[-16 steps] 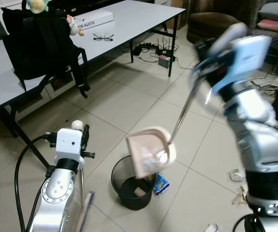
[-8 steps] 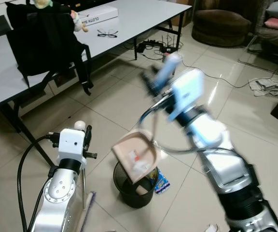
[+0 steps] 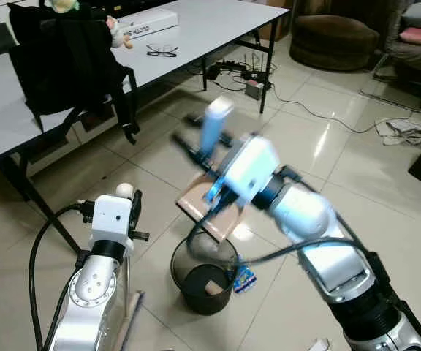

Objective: Sweep floor

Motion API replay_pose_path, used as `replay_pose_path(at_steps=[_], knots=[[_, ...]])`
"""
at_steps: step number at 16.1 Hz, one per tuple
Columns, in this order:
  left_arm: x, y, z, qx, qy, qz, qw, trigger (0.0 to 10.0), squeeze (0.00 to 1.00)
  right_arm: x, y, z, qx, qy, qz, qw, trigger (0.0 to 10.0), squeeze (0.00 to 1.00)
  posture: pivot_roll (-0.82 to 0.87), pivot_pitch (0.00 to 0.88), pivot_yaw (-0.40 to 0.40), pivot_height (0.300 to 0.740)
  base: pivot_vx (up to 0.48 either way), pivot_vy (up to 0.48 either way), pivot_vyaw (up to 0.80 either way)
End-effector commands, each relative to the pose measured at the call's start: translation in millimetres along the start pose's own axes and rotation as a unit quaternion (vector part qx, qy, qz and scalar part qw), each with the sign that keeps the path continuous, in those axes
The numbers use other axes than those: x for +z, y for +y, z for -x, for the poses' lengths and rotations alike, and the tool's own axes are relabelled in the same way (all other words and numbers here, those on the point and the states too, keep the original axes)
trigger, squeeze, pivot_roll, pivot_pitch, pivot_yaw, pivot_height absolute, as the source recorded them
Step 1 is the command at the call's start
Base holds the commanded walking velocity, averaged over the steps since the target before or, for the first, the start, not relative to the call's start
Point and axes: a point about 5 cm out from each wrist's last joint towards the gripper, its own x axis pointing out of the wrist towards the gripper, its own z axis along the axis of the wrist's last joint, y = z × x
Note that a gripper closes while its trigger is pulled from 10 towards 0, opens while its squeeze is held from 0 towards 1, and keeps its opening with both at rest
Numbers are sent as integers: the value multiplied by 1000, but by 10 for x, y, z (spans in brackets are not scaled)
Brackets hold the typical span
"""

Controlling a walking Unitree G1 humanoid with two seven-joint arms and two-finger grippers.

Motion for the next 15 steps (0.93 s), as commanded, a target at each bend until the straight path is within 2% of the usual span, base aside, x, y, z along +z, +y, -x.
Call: replay_pose_path(at_steps=[1,4,6,7,8,9,10,11,12,14,15], knots=[[28,15,-17,-1,-6,-11,1000,10000,0,167,10,-38,17,-43,33,998,10000,0,-19,0,54,740,0,0,0],[9,11,-8,-3,-3,-13,1000,10000,0,163,104,-34,41,-44,40,997,10000,0,-18,0,53,740,0,0,0],[8,8,-17,-4,-3,-13,1000,10000,0,122,83,-22,46,-30,70,996,10000,0,-18,0,53,740,0,0,0],[8,3,-21,-6,-3,-11,1000,10000,0,90,-1,-19,13,-15,84,996,10000,0,-18,0,53,740,0,0,0],[8,-12,-27,-13,-3,-8,1000,10000,0,60,-210,-1,-72,7,97,993,10000,0,-18,0,53,740,0,0,0],[-9,-55,-33,-39,5,-3,999,10000,0,39,-476,58,-174,31,85,981,10000,0,-20,0,52,740,0,0,0],[-21,-80,-34,-55,11,0,998,10000,0,25,-585,94,-213,42,72,973,10000,0,-20,0,52,740,0,0,0],[-72,-176,3,-118,29,-4,993,10000,0,-3,-739,180,-259,63,71,961,10000,0,-30,0,55,740,0,0,0],[-156,-302,92,-204,54,-17,977,10000,0,-134,-953,378,-328,135,75,932,10000,0,-36,0,57,740,0,0,0],[-173,-317,109,-213,56,-15,975,10000,0,-304,-1058,646,-391,199,51,897,10000,0,-42,0,59,740,0,0,-634],[-170,-313,105,-210,55,-14,976,10000,0,-368,-1065,746,-407,216,38,886,10000,0,-42,0,59,740,0,0,-800]])
